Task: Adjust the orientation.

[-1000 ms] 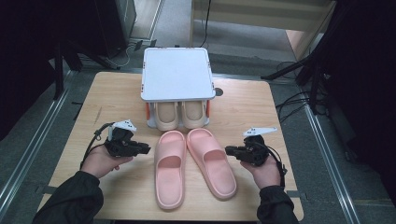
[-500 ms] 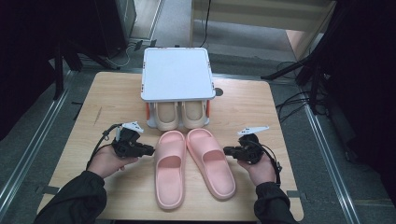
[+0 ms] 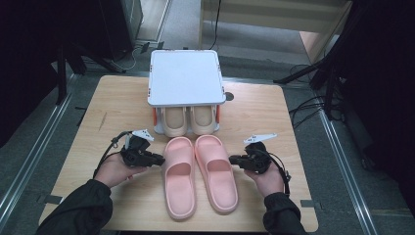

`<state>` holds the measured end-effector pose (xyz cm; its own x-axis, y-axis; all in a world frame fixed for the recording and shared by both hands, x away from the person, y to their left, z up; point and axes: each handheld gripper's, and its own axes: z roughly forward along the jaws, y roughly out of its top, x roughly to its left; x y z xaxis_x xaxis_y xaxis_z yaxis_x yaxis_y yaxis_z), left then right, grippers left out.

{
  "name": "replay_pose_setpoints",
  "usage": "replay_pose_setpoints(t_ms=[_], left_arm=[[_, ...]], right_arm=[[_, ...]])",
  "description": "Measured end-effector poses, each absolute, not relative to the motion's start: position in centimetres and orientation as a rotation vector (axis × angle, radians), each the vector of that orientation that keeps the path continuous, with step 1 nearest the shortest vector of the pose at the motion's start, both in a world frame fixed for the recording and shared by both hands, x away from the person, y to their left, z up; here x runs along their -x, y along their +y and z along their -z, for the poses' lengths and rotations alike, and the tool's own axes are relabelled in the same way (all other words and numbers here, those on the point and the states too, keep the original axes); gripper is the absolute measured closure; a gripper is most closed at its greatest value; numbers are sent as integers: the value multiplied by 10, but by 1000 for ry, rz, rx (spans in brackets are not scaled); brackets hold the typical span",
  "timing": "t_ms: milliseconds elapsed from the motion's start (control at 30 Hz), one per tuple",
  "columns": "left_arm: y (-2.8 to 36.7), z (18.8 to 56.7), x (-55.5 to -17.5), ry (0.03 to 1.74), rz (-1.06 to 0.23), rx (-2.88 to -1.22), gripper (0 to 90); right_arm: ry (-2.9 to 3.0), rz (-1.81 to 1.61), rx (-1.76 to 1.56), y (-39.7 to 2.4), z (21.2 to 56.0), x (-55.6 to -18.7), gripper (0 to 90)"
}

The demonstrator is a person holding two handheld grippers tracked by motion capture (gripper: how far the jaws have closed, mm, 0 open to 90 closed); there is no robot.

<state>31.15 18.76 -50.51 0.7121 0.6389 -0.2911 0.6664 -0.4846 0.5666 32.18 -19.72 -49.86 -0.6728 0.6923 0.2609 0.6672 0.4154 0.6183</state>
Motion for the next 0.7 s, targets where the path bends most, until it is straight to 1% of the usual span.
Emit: replay_pose_setpoints(t_ms=[367,500,567,700], left_arm=[[186,504,-311,986,72,-2248,769],[188,503,-312,998,75,-2245,717],[190,501,-312,994,64,-2239,699],[195,497,-312,1004,51,-2213,676]], right_arm=[[2618,-1159,-1230,-190,501,-320,849],[2607,-1161,-1243,-192,502,-322,792],[2587,-1178,-1238,-193,501,-323,735],[2550,-1231,-1238,-195,497,-323,691]])
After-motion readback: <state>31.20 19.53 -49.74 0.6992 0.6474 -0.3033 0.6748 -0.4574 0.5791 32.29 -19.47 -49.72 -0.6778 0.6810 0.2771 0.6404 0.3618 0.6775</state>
